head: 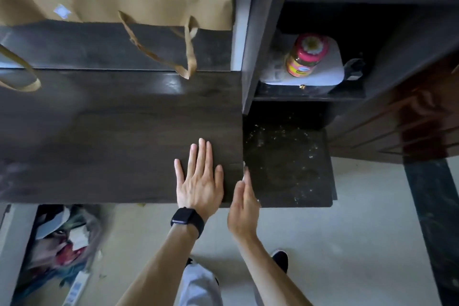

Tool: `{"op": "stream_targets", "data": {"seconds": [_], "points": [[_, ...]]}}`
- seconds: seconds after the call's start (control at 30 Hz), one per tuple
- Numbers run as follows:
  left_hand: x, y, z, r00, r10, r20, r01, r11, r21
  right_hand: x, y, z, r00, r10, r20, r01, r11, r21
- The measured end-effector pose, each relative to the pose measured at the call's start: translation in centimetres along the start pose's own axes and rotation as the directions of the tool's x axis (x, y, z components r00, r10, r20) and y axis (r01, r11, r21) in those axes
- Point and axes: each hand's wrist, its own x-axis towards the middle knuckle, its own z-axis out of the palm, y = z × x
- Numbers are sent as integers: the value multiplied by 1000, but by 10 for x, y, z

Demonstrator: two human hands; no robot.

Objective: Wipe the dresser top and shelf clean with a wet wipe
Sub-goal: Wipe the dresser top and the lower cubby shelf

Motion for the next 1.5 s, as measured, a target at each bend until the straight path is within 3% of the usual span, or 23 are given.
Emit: {"op": "stream_targets", "data": {"seconds": [0.13,0.27,0.33,0.4,0.5,0.57,0.63,0.73,0.87,1.03,1.13,1.37,1.43,1.5], "points": [[3,12,9,996,-69,-58,72,996,55,-10,28,-30,887,240,395,-358,897,259],[3,17,9,993,-86,-79,92,993,79,19,29,-28,762,339,552,-599,693,401],[3,20,10,992,-92,-89,100,991,89,55,38,-10,739,289,608,-601,691,402],[4,21,11,991,-83,-102,93,991,98,83,77,21,783,203,589,-468,815,341],[5,19,11,992,-87,-95,97,989,114,84,62,10,804,235,546,-422,873,246],[5,21,10,991,-107,-78,116,987,110,62,62,-13,847,138,514,-234,964,126],[7,33,11,984,-166,-69,171,983,65,33,87,-27,845,48,532,4,995,-95],[13,58,18,956,-275,-104,277,961,9,15,110,-35,823,-72,563,354,841,-409],[14,61,20,944,-289,-157,294,956,8,47,121,-44,799,-146,583,531,625,-572],[17,59,20,941,-292,-173,295,955,-7,73,123,-44,755,-184,629,628,479,-613],[16,58,20,940,-288,-184,292,956,-8,95,115,-46,779,-160,607,613,401,-681],[18,59,21,937,-288,-197,290,957,-18,163,99,-39,892,-128,434,443,440,-781],[18,58,21,937,-286,-202,289,957,-16,145,108,-52,847,-174,502,525,420,-740],[17,58,22,936,-287,-204,289,957,-19,100,125,-67,735,-228,638,668,401,-627]]}}
